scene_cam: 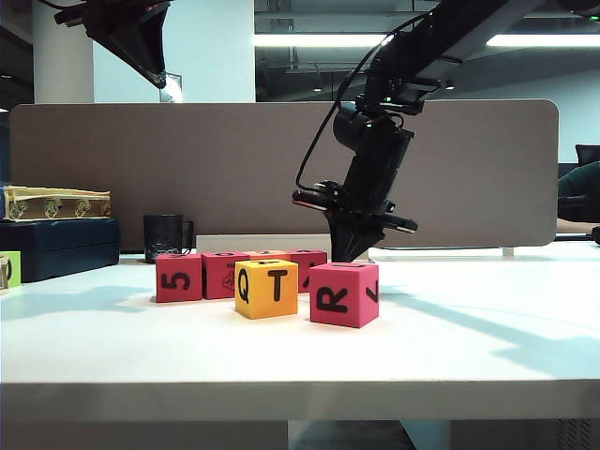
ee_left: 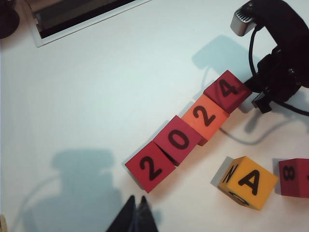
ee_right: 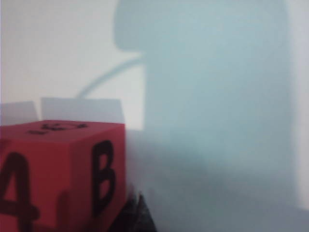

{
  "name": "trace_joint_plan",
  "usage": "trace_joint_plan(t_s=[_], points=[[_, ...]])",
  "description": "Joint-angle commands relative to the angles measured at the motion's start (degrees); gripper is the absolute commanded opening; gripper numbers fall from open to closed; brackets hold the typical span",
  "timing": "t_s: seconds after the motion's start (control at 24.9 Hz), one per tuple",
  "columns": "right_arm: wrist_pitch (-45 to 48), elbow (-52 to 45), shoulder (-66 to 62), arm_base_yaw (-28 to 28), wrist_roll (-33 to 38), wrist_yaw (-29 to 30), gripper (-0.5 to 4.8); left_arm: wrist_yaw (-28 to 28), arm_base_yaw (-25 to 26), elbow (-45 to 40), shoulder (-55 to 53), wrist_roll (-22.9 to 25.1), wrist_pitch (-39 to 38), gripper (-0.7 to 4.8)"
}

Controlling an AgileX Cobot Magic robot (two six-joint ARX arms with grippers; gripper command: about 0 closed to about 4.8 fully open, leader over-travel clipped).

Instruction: Select the appropriate blocks from the scattered letter blocks on the table and arrange them in a row to spell out "2024".

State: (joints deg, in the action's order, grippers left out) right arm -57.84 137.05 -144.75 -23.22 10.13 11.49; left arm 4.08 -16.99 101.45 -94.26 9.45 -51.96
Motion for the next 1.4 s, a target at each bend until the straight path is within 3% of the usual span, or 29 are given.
trace_joint_plan(t_s=[0.04, 1.4], points=[[1.62, 0.22, 0.42, -0.52, -0.11, 1.81, -0.01, 0.15, -0.07, 0.24, 0.22, 0.22, 0.28, -0.06], [-0.85, 0.22, 0.42, -8.63, -0.07, 7.65, -0.01, 0.04, -0.07, 0.24, 0.22, 0.63, 0.15, -0.06]])
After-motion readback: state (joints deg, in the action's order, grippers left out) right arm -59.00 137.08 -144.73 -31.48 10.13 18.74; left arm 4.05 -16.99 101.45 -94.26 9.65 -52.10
